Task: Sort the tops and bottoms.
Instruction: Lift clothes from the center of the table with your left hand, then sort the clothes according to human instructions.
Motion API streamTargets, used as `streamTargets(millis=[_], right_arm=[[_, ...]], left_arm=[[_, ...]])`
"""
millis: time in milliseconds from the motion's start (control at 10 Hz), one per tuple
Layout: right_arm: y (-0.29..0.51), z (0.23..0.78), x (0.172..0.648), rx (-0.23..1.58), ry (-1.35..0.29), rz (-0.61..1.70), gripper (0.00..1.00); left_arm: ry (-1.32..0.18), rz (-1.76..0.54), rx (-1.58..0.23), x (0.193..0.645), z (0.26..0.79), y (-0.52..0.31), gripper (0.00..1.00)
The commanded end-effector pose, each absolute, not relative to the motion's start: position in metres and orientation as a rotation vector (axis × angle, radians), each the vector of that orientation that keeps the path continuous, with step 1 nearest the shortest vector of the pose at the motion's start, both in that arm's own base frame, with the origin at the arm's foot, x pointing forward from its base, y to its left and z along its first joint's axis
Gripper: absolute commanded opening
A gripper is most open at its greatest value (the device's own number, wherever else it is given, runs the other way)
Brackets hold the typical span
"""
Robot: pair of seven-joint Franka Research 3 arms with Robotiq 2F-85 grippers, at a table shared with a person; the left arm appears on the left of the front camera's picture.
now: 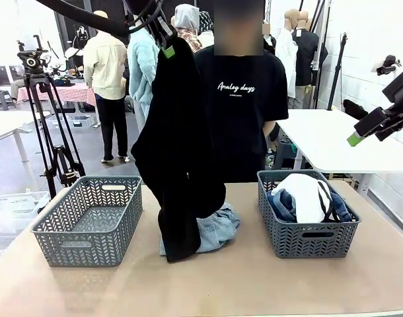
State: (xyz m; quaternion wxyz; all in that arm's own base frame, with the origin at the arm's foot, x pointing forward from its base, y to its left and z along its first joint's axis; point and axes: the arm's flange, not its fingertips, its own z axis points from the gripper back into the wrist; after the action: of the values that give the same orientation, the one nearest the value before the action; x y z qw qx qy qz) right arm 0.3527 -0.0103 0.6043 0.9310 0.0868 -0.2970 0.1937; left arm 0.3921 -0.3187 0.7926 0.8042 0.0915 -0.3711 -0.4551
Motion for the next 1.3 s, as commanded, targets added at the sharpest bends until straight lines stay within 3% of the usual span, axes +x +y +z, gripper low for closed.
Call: streamTargets(millis=[0, 1200], right_arm=[[-0.0098, 0.6037, 0.3527, 0.171, -0.597, 0.391, 1.0], [-0.0098, 0.6037, 0.3527, 0.171, -0.597, 0.391, 1.0]], left_arm=[[-0.802, -0.976, 0.198, 0.3897, 0.7957, -0.3177, 0.0], [-0.802, -0.976, 0.198, 0.3897, 0.7957, -0.3177, 0.0]])
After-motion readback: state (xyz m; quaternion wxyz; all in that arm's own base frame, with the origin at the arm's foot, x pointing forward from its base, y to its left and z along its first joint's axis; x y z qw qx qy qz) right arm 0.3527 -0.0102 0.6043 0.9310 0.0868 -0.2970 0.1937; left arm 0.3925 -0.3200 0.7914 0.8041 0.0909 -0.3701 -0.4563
